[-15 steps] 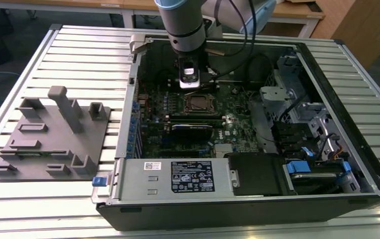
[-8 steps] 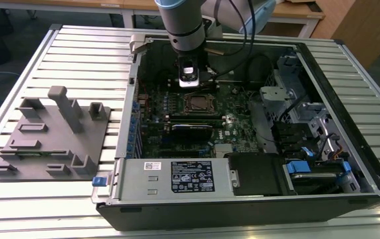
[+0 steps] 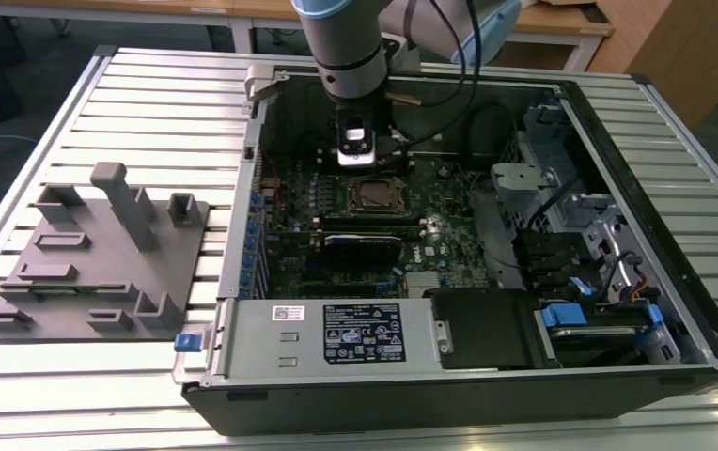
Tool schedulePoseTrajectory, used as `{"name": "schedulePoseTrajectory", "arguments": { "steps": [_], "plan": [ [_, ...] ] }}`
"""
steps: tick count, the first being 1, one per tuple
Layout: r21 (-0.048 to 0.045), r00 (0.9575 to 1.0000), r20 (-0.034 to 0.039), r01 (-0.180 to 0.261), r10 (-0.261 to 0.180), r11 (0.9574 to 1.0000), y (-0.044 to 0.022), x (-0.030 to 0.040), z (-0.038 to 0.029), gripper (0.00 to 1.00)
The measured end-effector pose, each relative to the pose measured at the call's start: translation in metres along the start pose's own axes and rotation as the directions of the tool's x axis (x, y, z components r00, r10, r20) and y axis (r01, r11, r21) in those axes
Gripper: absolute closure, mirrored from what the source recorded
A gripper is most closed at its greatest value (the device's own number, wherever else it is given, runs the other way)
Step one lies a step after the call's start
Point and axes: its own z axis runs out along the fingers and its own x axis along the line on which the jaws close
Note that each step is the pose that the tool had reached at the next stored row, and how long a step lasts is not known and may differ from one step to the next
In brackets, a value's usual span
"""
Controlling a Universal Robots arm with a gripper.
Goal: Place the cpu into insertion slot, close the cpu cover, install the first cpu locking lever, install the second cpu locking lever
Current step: 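Install the first cpu locking lever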
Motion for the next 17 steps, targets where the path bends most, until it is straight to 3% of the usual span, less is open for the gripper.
{"name": "schedulePoseTrajectory", "arguments": {
  "steps": [17],
  "plan": [
    [0.0231, 0.9997, 0.0206, -0.014, 0.014, 0.9996, 0.0002, 0.0022, 0.0059, 0.9]
  ]
}}
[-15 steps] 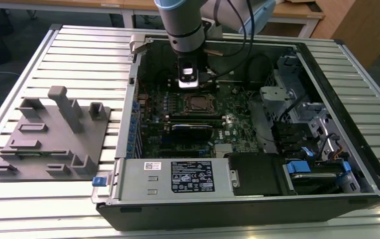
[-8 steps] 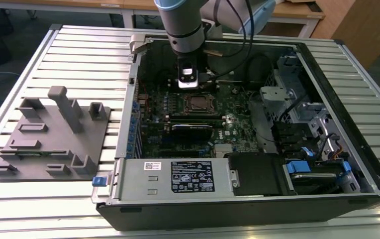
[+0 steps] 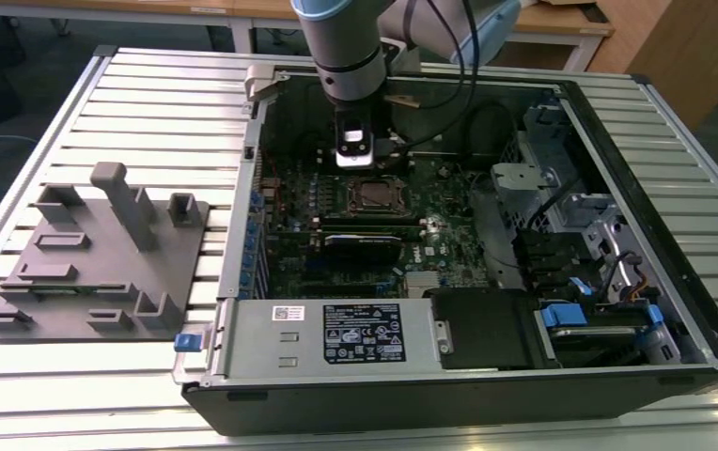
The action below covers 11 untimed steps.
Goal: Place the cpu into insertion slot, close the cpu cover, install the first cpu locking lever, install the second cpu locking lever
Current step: 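Install the first cpu locking lever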
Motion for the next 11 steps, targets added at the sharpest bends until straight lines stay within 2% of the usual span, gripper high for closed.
{"name": "schedulePoseTrajectory", "arguments": {
  "steps": [9, 11],
  "plan": [
    [0.0091, 0.9999, 0.0095, -0.01, 0.01, 0.9999, -0.0003, 0.0001, 0.001, 0.9],
    [0.0097, 0.9999, 0.0098, -0.012, 0.012, 0.9999, -0.0001, 0.0, 0.0011, 0.9]
  ]
}}
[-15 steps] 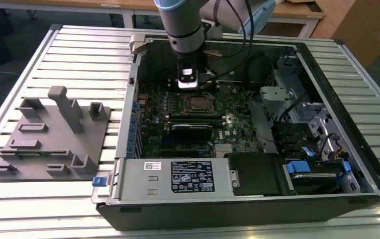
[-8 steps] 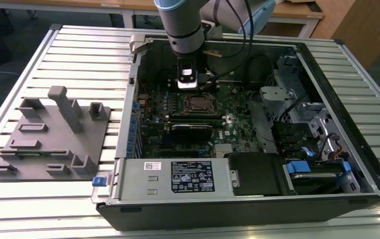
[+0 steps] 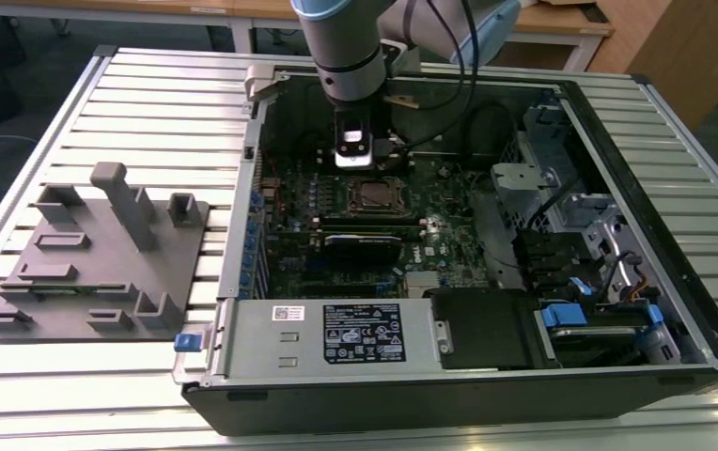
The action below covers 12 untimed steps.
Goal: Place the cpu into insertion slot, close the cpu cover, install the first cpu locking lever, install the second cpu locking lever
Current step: 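Install the first cpu locking lever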
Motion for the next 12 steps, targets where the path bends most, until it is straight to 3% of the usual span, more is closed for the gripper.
{"name": "schedulePoseTrajectory", "arguments": {
  "steps": [12],
  "plan": [
    [0.0025, 0.9999, 0.0037, -0.011, 0.011, 0.9999, 0.0009, 0.0, 0.0011, 0.9]
  ]
}}
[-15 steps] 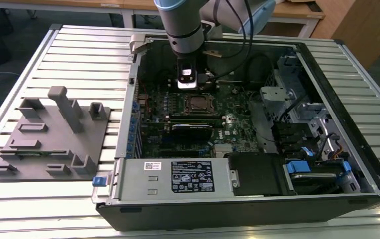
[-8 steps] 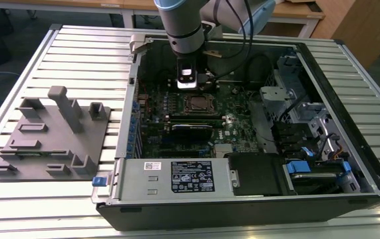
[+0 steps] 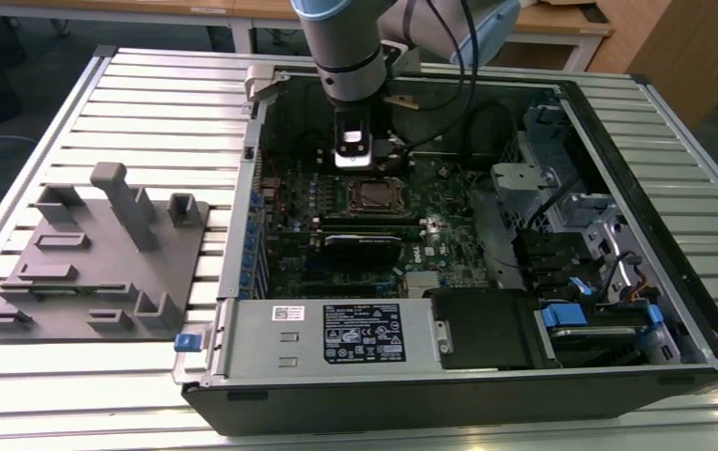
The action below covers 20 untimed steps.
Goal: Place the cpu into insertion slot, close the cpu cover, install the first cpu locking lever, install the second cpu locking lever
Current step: 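Install the first cpu locking lever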
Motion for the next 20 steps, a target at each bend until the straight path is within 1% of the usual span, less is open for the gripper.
{"name": "schedulePoseTrajectory", "arguments": {
  "steps": [11, 20],
  "plan": [
    [0.0006, 1.0, 0.0003, 0.0, 0.0, 1.0, 0.0039, -0.0002, 0.001, 0.9],
    [0.0047, 1.0, 0.0035, 0.002, -0.002, 1.0, 0.0067, -0.0006, 0.0018, 0.9]
  ]
}}
